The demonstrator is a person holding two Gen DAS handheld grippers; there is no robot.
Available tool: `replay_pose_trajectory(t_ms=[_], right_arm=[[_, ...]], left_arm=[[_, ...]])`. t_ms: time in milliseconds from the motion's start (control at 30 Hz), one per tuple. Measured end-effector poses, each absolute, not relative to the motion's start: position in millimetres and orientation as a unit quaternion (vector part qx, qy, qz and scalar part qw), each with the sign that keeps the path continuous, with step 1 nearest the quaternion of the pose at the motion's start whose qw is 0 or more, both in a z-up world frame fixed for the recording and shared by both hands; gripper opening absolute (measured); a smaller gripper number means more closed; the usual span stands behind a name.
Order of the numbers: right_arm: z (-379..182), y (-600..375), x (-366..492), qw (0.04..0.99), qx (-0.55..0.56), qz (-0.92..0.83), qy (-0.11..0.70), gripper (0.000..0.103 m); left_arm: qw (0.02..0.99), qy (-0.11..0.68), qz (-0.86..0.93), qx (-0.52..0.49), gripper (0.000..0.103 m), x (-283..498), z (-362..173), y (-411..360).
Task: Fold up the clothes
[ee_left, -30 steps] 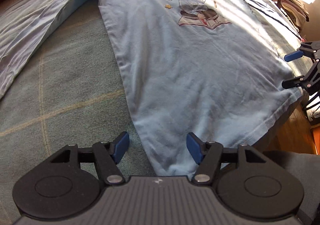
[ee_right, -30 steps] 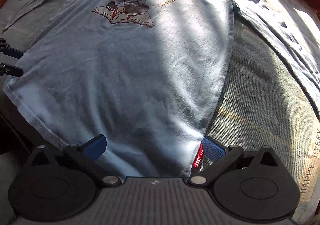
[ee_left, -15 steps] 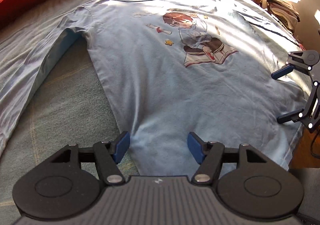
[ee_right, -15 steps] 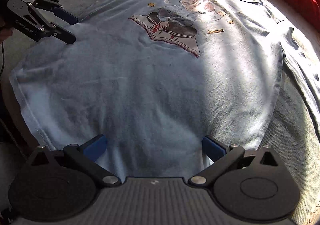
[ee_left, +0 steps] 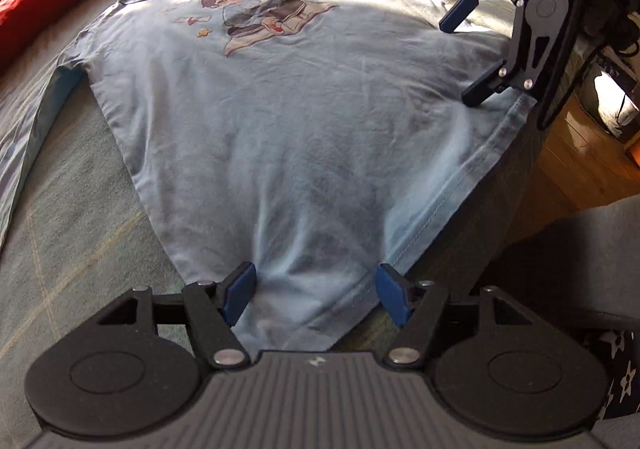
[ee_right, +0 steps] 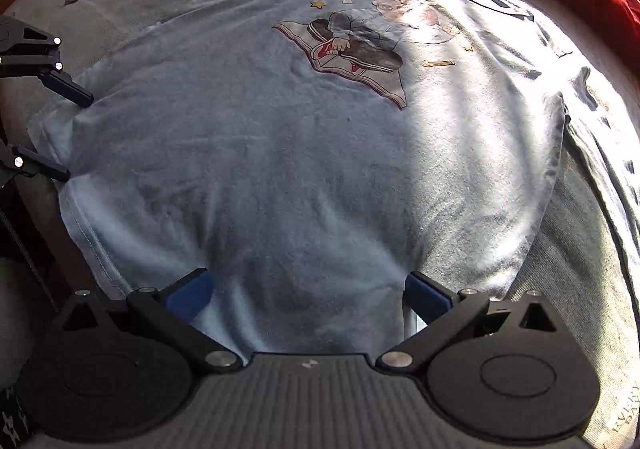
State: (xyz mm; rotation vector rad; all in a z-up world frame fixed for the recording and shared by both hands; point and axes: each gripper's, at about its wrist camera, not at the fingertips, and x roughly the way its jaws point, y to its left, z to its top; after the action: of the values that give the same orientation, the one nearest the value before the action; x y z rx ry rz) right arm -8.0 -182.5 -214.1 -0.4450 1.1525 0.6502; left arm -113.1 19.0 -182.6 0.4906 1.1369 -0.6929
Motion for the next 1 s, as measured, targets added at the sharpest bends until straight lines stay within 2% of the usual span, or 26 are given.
replay_pose_trajectory(t_ms=[167,300,400,467,567,767,1000], right_arm=[[-197.0,-164.6,-27.0,0.769,-0.225,0.359,0.479,0.103],[-194.4,-137.2,-40.8,0.746,-0.244,0.429,0.448,0.103],[-200.7,-119.5,-60.7,0.726,-0.299,0.464,0.411,0.103],[-207.2,-110.0,-73.0,0.718,-0.346,0.469,0.381,0.103],[-200.0,-111.0,-61.1,0.743,-0.355,0.435,0.365,0.103],[-185.4,-133.2,-14.3,0.784,-0.28,0.372,0.411,0.103],[-190.3,-140.7,-14.4,0.779,-0.278,0.366,0.427,0.103]], left_arm=[[0.777,0.491,-0.322,0.228,0.065,-113.9,-157.9,17.1],[0.764,0.44,-0.376,0.284,0.066,-122.6,-164.0,-6.7],[0.741,0.397,-0.424,0.338,0.066,-139.1,-176.0,-20.9],[0.733,0.384,-0.437,0.353,0.066,-142.0,-181.8,-27.5],[0.742,0.373,-0.431,0.352,0.066,-135.1,-180.3,-32.5],[0.786,0.398,-0.381,0.281,0.066,-92.2,-165.0,-24.5],[0.792,0.418,-0.358,0.264,0.066,-77.7,-168.9,-18.2]])
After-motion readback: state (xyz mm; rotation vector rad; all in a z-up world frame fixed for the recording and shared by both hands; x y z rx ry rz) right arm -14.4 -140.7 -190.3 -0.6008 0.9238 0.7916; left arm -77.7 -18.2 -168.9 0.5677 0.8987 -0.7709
